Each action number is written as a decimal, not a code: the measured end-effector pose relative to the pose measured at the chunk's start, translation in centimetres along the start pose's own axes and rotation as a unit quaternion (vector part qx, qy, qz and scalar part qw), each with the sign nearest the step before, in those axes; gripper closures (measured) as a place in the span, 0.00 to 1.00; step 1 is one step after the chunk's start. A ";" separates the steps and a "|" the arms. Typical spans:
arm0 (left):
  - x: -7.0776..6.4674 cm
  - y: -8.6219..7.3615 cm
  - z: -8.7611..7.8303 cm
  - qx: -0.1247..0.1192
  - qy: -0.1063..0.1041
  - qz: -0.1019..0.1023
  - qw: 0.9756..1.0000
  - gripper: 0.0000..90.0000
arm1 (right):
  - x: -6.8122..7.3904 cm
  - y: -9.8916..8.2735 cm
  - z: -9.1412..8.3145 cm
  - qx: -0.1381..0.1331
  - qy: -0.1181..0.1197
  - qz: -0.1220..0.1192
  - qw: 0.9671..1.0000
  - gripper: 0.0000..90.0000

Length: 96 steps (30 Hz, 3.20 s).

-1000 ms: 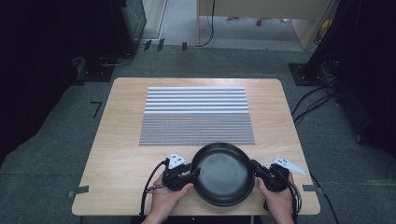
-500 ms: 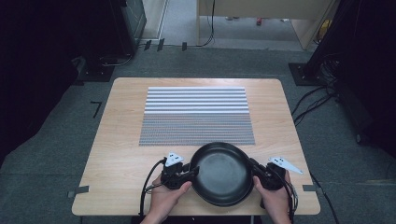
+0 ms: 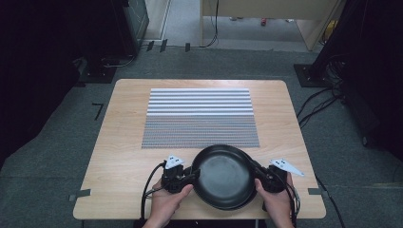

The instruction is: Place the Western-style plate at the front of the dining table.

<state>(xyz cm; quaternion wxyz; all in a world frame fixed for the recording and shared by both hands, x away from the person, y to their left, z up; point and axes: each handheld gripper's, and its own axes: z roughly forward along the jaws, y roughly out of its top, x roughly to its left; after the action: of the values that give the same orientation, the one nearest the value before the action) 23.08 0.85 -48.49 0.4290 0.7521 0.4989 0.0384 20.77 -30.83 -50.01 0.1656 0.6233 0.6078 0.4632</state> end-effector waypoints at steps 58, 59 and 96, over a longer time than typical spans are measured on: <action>1.9 -0.5 -0.4 0.014 -0.087 -0.090 0.992 0.79 | -2.1 -0.1 -0.5 0.047 0.104 0.206 0.972 0.95; 1.9 -0.5 -0.5 0.014 -0.090 -0.095 0.991 0.79 | -2.1 0.0 -0.5 0.047 0.104 0.205 0.972 0.95; 7.9 9.4 -1.1 -0.040 -0.050 -0.133 0.989 0.82 | 1.8 10.8 6.9 0.062 0.132 0.160 0.976 0.95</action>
<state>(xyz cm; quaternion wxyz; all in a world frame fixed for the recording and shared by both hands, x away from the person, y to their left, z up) 33.27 6.46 -44.34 0.4843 0.6626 0.5701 -0.0367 32.42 -28.95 -44.57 -0.0312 0.6549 0.5446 0.5231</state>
